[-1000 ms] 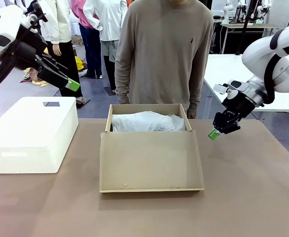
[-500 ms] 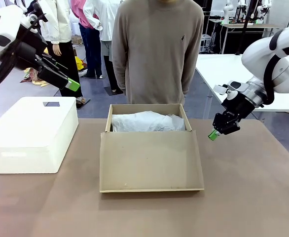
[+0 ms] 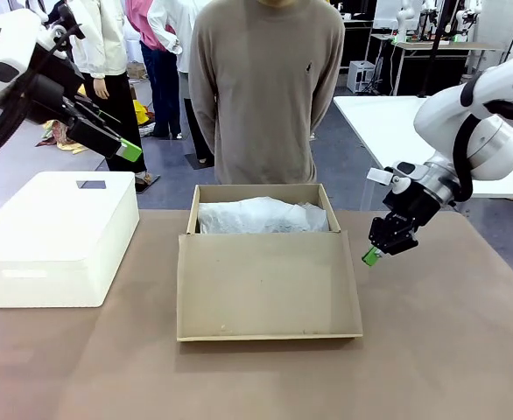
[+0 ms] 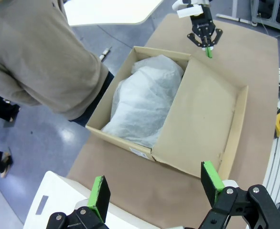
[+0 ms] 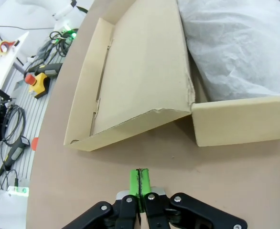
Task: Pack the shoes into the box.
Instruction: Close the Shoes Box.
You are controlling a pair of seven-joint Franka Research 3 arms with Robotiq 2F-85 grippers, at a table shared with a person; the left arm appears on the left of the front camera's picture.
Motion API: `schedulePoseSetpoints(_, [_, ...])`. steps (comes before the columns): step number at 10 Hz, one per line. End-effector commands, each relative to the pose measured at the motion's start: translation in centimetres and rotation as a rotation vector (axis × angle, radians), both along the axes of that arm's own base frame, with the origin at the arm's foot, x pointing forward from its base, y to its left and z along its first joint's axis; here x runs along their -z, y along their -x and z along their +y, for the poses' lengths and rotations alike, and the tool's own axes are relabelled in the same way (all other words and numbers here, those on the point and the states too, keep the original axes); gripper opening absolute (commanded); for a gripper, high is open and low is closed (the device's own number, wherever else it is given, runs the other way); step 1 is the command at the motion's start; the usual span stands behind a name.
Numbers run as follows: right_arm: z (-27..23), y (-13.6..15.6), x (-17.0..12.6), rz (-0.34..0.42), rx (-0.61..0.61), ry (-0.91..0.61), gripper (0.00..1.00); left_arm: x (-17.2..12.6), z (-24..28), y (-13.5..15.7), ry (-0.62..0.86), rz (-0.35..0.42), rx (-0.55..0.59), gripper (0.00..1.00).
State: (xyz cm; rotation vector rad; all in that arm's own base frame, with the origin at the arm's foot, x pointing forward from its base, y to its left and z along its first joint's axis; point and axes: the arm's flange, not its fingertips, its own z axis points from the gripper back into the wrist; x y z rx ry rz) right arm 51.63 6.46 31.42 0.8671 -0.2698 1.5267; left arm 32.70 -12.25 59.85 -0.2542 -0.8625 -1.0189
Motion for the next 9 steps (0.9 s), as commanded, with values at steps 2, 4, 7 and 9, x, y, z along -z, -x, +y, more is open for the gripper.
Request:
schedulePoseSetpoints(2, [0.3,0.7,2.1,-0.022,-0.037,-0.056,0.0,0.0,0.1,0.0,0.009,0.002,0.007,1.0])
schedulePoseSetpoints(4, [0.8,0.9,3.0,-0.018,-0.052,-0.07,0.0,0.0,0.1,0.0,0.009,0.002,0.007,1.0])
schedulePoseSetpoints(7, [1.8,1.2,4.0,-0.008,-0.067,-0.086,0.0,0.0,0.1,0.0,0.009,0.002,0.007,1.0])
schedulePoseSetpoints(9, [2.4,1.4,4.6,-0.007,-0.077,-0.104,0.0,0.0,0.1,0.0,0.009,0.002,0.007,1.0])
